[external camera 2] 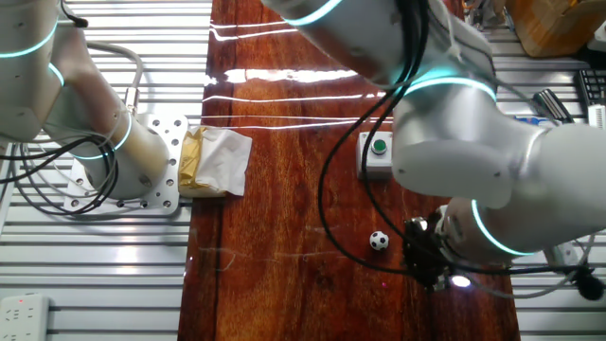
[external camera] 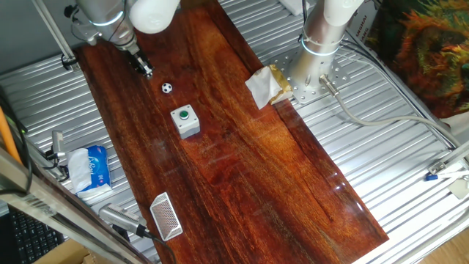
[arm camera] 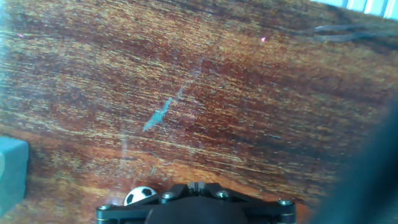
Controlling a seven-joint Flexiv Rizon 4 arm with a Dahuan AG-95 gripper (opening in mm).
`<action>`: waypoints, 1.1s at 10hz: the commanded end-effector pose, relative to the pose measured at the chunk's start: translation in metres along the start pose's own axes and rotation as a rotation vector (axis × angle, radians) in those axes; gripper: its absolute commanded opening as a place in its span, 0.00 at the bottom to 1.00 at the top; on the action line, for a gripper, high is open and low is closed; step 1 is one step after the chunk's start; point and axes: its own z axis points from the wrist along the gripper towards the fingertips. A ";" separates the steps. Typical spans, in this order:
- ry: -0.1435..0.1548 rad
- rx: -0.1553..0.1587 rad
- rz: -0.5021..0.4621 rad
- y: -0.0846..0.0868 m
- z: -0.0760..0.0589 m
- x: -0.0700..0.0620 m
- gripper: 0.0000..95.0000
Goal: Push the soccer ball into the goal
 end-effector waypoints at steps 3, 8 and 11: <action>-0.034 -0.001 0.007 0.014 0.019 0.002 0.00; -0.044 -0.077 0.066 0.027 0.032 0.016 0.00; -0.040 -0.093 0.100 0.041 0.031 0.017 0.00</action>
